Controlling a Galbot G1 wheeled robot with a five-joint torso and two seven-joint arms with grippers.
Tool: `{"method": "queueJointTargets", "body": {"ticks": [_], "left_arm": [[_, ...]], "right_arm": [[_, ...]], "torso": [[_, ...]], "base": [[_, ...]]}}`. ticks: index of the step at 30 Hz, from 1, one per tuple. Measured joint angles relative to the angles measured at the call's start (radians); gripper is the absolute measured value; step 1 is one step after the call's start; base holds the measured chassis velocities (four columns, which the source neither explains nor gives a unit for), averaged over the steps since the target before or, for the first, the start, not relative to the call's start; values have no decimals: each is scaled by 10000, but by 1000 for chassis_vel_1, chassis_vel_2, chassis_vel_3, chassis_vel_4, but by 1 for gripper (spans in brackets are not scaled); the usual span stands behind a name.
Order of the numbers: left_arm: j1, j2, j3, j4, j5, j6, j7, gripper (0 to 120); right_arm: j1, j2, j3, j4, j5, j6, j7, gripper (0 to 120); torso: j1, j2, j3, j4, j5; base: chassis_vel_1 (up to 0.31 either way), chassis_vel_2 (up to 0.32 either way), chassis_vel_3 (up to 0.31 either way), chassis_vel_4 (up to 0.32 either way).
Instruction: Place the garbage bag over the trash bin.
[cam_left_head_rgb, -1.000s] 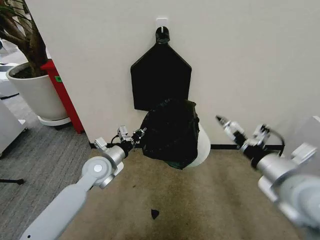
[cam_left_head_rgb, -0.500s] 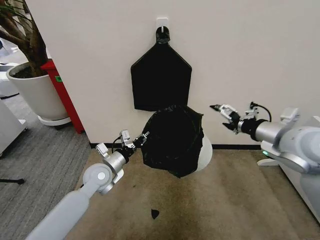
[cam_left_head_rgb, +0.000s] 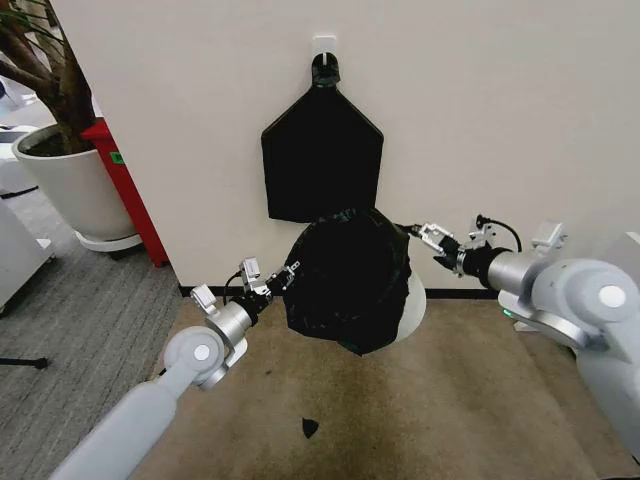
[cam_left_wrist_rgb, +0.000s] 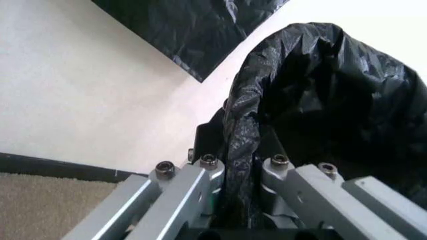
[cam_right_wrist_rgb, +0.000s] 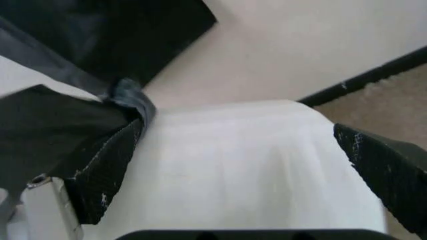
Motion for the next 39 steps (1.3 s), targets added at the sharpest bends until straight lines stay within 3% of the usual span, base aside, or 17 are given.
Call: {"method": "queueJointTargets", "body": {"ticks": [14, 21, 32, 39], "left_arm": [[124, 51, -100, -379, -173, 17, -293, 4], [170, 86, -153, -411, -216, 14, -350, 4], [137, 52, -100, -438, -256, 6, -470, 4], [118, 49, -90, -432, -211, 6, -469, 4]], "right_arm": [[199, 256, -617, -648, -1247, 184, -761, 100], [33, -22, 560, -302, -627, 248, -900, 100], [-56, -194, 888, 129, -69, 314, -921, 100], [-200, -155, 519, 512, 3, 217, -633, 100]], "torso": [[0, 0, 0, 3, 1], [0, 0, -1, 0, -1], [0, 0, 0, 0, 0], [0, 0, -1, 1, -1]], "base": [[0, 0, 0, 0], [0, 0, 0, 0], [0, 0, 0, 0], [0, 0, 0, 0]]}}
